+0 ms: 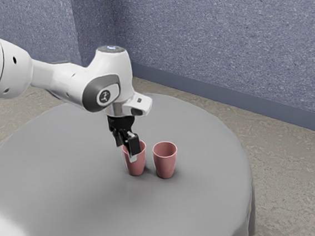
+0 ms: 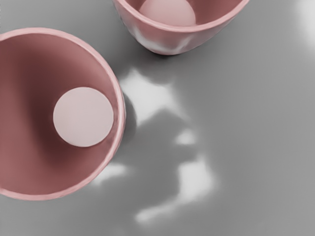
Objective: Place the left cup onto the right cup
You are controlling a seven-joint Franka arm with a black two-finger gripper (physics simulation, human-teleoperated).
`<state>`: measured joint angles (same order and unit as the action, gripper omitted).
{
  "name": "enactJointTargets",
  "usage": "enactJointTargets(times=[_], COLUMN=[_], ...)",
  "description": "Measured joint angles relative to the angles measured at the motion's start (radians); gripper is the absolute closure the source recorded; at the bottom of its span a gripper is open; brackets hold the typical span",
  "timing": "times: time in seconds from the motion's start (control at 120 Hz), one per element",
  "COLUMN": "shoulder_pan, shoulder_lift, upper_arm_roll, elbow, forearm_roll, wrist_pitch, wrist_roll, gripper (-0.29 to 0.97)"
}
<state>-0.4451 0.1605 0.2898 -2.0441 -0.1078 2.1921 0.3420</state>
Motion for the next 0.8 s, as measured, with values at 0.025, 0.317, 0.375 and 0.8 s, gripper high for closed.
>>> enactJointTargets(times=[0.025, 0.317, 0.375, 0.8], shoulder_pan=[0.001, 0.014, 0.015, 0.022], shoulder_lift=[0.005, 0.048, 0.053, 0.11], upper_arm_roll=[0.0, -0.001, -0.004, -0.023], elbow=[0.001, 0.012, 0.021, 0.088], forearm_roll=[0.0, -0.008, -0.011, -0.017], wrist_pitch=[0.004, 0.051, 0.056, 0.069], wrist_roll=[0.001, 0.014, 0.016, 0.032], gripper=[0.02, 0.02, 0.02, 0.02])
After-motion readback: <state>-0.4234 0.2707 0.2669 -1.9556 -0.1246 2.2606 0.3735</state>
